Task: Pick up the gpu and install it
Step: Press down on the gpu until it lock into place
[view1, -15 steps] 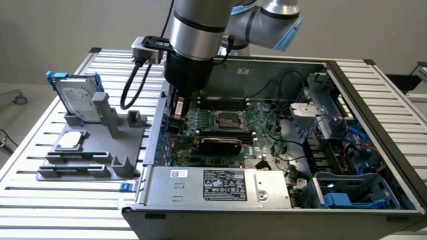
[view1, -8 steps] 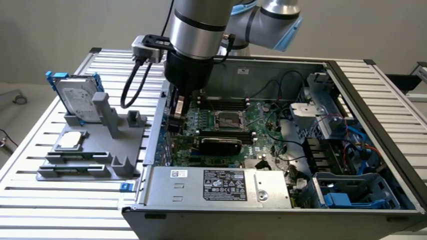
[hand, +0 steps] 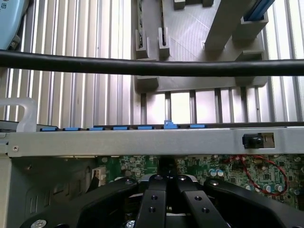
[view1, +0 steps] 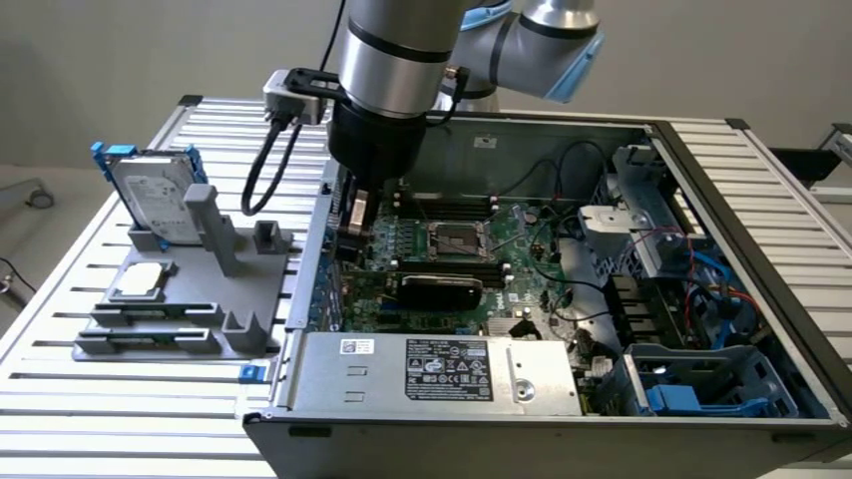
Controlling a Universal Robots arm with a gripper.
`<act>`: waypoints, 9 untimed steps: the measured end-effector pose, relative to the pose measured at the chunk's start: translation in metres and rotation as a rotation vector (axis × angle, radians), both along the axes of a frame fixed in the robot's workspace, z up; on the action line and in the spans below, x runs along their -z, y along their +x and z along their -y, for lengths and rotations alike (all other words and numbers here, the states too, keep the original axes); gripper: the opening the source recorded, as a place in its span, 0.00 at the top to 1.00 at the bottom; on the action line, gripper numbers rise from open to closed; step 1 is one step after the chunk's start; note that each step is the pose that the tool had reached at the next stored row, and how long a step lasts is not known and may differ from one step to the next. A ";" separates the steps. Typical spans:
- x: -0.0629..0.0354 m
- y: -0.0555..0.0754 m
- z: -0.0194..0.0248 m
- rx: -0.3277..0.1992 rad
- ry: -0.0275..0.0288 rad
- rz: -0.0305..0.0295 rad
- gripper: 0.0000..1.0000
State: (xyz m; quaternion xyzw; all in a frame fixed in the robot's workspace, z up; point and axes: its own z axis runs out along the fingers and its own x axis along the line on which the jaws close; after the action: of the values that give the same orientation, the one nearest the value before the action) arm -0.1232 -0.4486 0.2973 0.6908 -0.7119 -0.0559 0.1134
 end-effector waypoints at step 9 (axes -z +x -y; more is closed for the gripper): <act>0.0001 0.000 -0.0005 0.003 0.0126 -0.0030 0.89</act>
State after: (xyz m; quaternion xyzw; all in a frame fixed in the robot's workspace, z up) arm -0.1233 -0.4481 0.2972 0.6905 -0.7122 -0.0615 0.1101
